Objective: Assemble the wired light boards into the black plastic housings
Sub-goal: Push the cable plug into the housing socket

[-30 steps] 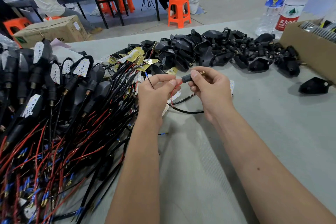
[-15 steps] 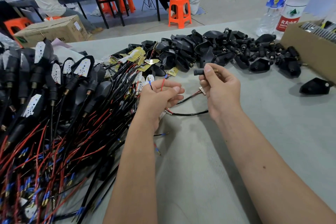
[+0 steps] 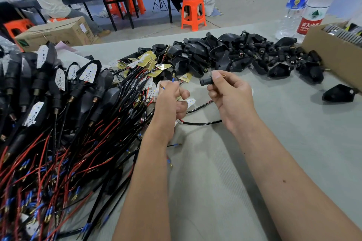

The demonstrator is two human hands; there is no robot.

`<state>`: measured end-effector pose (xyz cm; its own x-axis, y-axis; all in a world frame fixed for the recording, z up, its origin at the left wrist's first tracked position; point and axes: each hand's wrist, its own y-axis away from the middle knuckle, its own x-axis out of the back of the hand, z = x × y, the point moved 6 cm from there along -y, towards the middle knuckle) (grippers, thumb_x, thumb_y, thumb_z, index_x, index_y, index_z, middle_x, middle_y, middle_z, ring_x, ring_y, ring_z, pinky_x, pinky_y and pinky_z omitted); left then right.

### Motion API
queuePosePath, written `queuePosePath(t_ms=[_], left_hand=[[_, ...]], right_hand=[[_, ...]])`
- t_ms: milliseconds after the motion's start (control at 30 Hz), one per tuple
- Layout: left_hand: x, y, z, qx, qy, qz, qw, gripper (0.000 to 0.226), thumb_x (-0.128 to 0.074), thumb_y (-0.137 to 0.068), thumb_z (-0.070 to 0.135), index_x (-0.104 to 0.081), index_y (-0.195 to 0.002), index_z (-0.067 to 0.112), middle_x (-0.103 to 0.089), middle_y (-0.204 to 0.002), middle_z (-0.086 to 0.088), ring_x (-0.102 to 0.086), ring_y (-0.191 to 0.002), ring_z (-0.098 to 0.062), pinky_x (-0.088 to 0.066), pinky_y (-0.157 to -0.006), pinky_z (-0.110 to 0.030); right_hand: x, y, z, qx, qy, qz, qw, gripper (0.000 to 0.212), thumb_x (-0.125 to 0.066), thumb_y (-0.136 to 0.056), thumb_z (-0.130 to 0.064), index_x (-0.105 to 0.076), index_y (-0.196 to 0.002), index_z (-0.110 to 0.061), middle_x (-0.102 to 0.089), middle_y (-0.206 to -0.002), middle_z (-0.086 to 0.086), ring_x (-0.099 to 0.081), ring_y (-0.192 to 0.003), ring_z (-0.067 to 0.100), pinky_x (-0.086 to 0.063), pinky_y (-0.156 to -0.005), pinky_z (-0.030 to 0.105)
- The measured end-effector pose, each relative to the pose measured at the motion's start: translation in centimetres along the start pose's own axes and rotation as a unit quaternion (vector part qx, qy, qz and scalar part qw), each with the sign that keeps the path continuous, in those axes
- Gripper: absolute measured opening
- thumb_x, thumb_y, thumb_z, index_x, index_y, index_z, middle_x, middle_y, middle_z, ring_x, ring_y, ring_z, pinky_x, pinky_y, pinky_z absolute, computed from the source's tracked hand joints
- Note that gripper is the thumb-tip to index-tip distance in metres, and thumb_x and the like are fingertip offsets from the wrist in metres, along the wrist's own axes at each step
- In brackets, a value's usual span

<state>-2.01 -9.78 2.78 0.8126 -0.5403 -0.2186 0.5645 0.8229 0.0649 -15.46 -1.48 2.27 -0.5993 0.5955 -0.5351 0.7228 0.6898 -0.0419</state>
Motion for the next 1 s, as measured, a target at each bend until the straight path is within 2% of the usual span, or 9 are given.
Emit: queuePosePath(t_ms=[133, 267, 367, 500, 700, 767, 867, 933, 1000], left_hand=[[-0.3, 0.2, -0.3, 0.003, -0.105, -0.02, 0.994, 0.021, -0.034, -0.102, 0.013, -0.038, -0.082, 0.017, -0.053, -0.076, 0.0, -0.022, -0.045, -0.008, -0.014, -0.044, -0.02], [-1.4, 0.8, -0.2, -0.028, -0.174, -0.06, 0.983, 0.016, -0.033, -0.104, 0.012, -0.045, -0.094, 0.011, -0.042, -0.077, -0.013, -0.027, -0.039, -0.001, -0.022, -0.038, -0.013], [-2.1, 1.0, 0.0, -0.034, -0.183, -0.088, 0.979, 0.018, -0.032, -0.103, 0.007, -0.046, -0.091, 0.011, -0.034, -0.071, -0.009, -0.027, -0.037, -0.001, -0.022, -0.038, -0.01], [-1.6, 0.8, -0.1, -0.051, -0.19, -0.077, 0.977, 0.02, -0.04, -0.105, 0.012, -0.055, -0.092, 0.006, -0.043, -0.071, -0.007, -0.032, -0.04, -0.002, -0.026, -0.041, -0.012], [-0.1, 0.3, 1.1, -0.185, -0.205, 0.013, 0.961, 0.008, -0.065, -0.097, 0.008, -0.072, -0.098, 0.006, -0.068, -0.07, -0.005, -0.058, -0.058, -0.006, -0.043, -0.059, -0.019], [-0.1, 0.4, 1.4, -0.206, -0.191, 0.026, 0.959, 0.007, -0.069, -0.092, 0.003, -0.075, -0.095, 0.006, -0.072, -0.073, -0.008, -0.069, -0.07, -0.014, -0.053, -0.068, -0.024], [0.3, 0.3, 1.3, -0.199, -0.165, 0.046, 0.965, 0.008, -0.072, -0.09, 0.002, -0.075, -0.087, 0.009, -0.072, -0.073, -0.006, -0.07, -0.072, -0.016, -0.049, -0.062, -0.018], [0.5, 0.3, 1.1, -0.19, -0.165, 0.057, 0.966, 0.006, -0.075, -0.089, 0.004, -0.075, -0.085, 0.008, -0.072, -0.073, -0.007, -0.068, -0.07, -0.017, -0.048, -0.061, -0.021], [0.6, 0.3, 1.0, -0.189, -0.172, 0.058, 0.965, 0.003, -0.077, -0.087, 0.005, -0.076, -0.084, 0.006, -0.07, -0.073, -0.006, -0.064, -0.07, -0.018, -0.049, -0.064, -0.027]], right_hand=[[-0.8, 0.3, -0.2, 0.0, 0.091, -0.067, 0.994, 0.026, -0.047, -0.098, -0.003, -0.069, -0.107, -0.014, -0.051, -0.067, 0.003, -0.033, -0.048, 0.014, -0.024, -0.044, 0.021], [-1.9, 0.8, -0.2, 0.061, 0.225, -0.139, 0.962, 0.014, -0.063, -0.101, -0.021, -0.075, -0.094, -0.015, -0.043, -0.06, -0.003, -0.032, -0.049, 0.01, -0.026, -0.045, 0.02], [-2.0, 0.9, -0.2, 0.098, 0.278, -0.145, 0.944, 0.014, -0.072, -0.095, -0.02, -0.076, -0.082, -0.024, -0.044, -0.056, -0.006, -0.033, -0.05, 0.007, -0.029, -0.048, 0.017], [-1.6, 0.8, -0.4, 0.097, 0.263, -0.118, 0.953, 0.012, -0.073, -0.093, -0.021, -0.074, -0.083, -0.026, -0.045, -0.06, -0.007, -0.035, -0.054, 0.01, -0.031, -0.05, 0.018], [-0.2, 0.3, -0.5, 0.06, 0.22, -0.041, 0.973, 0.012, -0.072, -0.096, -0.019, -0.071, -0.084, -0.018, -0.042, -0.054, -0.017, -0.035, -0.049, 0.003, -0.031, -0.049, 0.013], [-0.2, 0.3, -0.3, 0.055, 0.225, -0.037, 0.972, 0.017, -0.071, -0.097, -0.024, -0.07, -0.082, -0.018, -0.041, -0.054, -0.014, -0.033, -0.049, 0.006, -0.029, -0.047, 0.016], [-0.1, 0.2, 0.1, 0.023, 0.215, -0.001, 0.976, 0.034, -0.055, -0.105, -0.04, -0.065, -0.081, -0.018, -0.038, -0.062, -0.003, -0.031, -0.047, 0.011, -0.026, -0.044, 0.021], [0.2, 0.0, 0.4, -0.015, 0.158, 0.03, 0.987, 0.028, -0.044, -0.107, -0.032, -0.063, -0.092, -0.018, -0.042, -0.071, 0.0, -0.037, -0.045, 0.011, -0.027, -0.042, 0.019], [0.3, -0.1, 0.4, -0.035, 0.088, 0.04, 0.995, 0.022, -0.04, -0.101, -0.011, -0.06, -0.108, -0.017, -0.046, -0.078, 0.003, -0.048, -0.048, 0.012, -0.033, -0.041, 0.021]])
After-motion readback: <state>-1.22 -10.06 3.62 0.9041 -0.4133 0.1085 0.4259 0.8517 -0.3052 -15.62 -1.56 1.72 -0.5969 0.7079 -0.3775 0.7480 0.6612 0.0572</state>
